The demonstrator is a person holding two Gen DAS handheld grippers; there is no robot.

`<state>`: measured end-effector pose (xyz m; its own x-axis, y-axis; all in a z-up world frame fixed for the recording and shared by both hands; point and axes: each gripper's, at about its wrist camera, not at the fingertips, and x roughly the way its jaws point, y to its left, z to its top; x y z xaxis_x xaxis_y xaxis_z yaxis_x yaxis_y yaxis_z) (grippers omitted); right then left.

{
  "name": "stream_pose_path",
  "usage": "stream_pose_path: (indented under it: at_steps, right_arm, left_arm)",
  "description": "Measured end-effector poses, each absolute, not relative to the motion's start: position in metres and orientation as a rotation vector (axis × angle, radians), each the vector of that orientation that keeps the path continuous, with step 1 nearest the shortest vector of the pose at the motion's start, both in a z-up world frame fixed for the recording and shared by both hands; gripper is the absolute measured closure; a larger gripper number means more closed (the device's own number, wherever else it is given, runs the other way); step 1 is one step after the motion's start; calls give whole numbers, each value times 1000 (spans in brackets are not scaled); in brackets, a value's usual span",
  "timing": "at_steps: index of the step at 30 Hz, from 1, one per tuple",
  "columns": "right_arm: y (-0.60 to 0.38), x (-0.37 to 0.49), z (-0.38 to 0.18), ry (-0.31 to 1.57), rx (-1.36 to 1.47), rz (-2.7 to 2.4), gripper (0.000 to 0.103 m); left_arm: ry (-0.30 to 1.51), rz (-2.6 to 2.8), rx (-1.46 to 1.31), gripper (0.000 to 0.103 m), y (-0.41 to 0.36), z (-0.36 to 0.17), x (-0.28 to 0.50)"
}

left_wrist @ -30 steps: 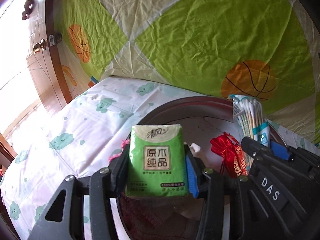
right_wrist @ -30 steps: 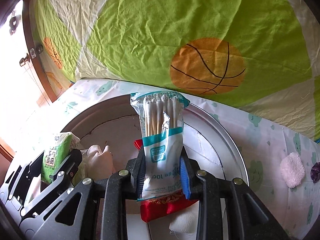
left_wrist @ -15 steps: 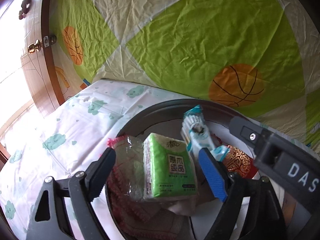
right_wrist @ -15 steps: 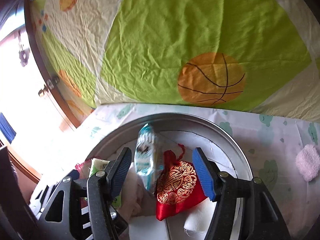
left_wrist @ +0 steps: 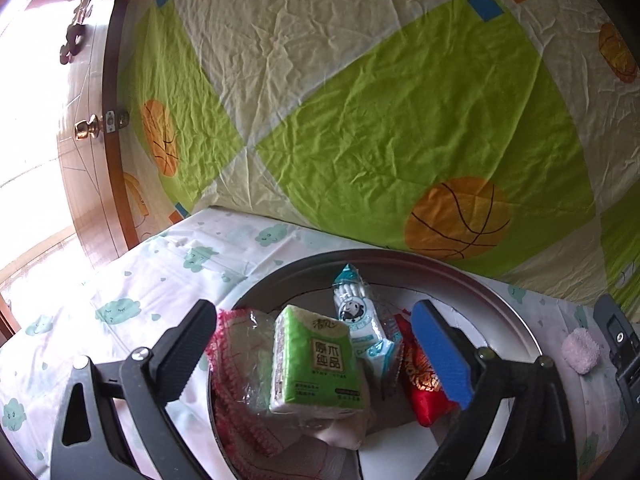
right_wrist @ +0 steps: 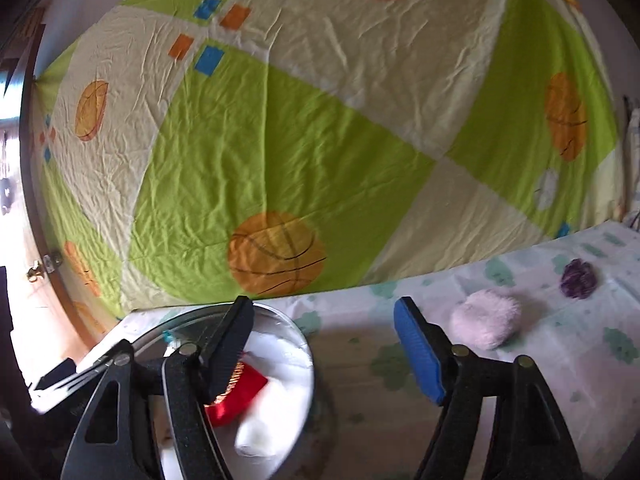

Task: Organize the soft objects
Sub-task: 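Withdraw both tools from the tin toward the pink sock and purple scrunchie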

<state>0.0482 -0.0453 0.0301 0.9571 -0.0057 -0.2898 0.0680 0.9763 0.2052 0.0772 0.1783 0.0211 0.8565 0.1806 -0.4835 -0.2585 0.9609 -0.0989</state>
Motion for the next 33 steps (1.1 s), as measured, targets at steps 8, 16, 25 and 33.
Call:
stream_pose_path:
  at_steps: [8,16,25,33]
  right_arm:
    - [-55,28,22,221,103,-123,23]
    - [-58,24,17,235,74,-137,23]
    - [-71,16,17,242,63,-165,23]
    - [-95,4,17,243,58,-204,23]
  left_arm:
    - [427,259,-82,3,155,19,68]
    - [341,249,-97,3,146,24,52]
    - [277,195,-42,3,110,20,37]
    - [256,128,45,3,80,13,32]
